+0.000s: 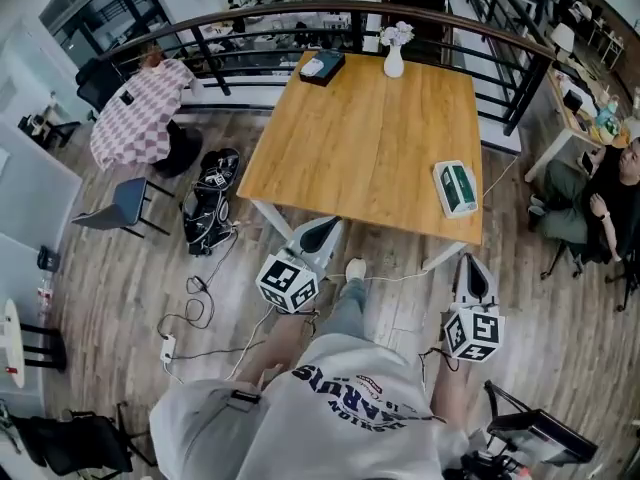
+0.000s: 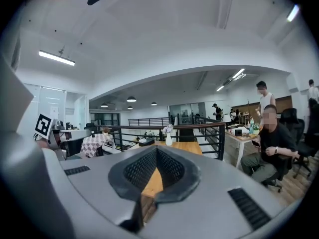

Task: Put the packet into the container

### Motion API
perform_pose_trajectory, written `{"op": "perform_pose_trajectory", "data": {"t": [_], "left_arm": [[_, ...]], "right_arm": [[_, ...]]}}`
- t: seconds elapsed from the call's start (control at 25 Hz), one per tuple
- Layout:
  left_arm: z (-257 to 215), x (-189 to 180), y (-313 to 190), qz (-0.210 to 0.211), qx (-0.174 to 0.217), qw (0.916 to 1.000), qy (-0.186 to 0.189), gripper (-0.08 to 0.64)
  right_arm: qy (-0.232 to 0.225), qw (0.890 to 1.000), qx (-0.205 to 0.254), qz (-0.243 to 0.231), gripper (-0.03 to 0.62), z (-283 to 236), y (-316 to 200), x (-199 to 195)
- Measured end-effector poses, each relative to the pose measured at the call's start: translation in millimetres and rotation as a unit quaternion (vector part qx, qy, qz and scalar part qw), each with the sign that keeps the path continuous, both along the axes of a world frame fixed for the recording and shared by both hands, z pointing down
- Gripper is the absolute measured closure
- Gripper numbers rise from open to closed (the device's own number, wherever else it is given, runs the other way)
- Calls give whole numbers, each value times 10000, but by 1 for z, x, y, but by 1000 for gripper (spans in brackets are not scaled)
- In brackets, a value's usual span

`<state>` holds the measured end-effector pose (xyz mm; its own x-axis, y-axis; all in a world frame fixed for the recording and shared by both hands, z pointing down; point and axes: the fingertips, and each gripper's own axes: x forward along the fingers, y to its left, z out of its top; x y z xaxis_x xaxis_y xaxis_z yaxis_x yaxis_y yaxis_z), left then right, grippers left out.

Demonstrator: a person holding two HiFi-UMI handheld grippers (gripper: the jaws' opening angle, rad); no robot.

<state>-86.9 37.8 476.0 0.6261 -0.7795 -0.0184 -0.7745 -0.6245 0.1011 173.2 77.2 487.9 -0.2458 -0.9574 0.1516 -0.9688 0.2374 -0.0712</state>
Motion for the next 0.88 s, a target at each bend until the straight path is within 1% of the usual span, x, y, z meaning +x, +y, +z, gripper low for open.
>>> {"op": "perform_pose_trajectory", "data": {"t": [0.16, 0.28, 0.4, 0.48, 0.64, 0.76, 0.88], "left_arm": [[-6, 11, 64, 148, 61, 9998, -97, 560], [-16, 4, 92, 168, 204, 9995, -150, 560], [-25, -10, 99, 182, 327, 9991, -190, 560], [-29, -19, 101, 219, 337, 9991, -144, 560], [-32, -32, 110, 332, 328, 9989, -102, 560], [-26, -44, 114, 368, 247, 9990, -26, 560], [-21, -46, 118, 352, 124, 9993, 10, 560]], "right_arm": [[-86, 10000, -19, 1, 584, 4, 57, 0], [-71, 10000, 30, 24, 584, 3, 83, -13], [101, 9997, 114, 171, 585, -8, 94, -29], [178, 9995, 117, 241, 584, -13, 98, -37], [283, 9993, 151, 213, 586, -20, 104, -57], [295, 9993, 77, 202, 584, -17, 107, -72], [300, 9994, -23, 195, 584, -15, 112, -73]]}}
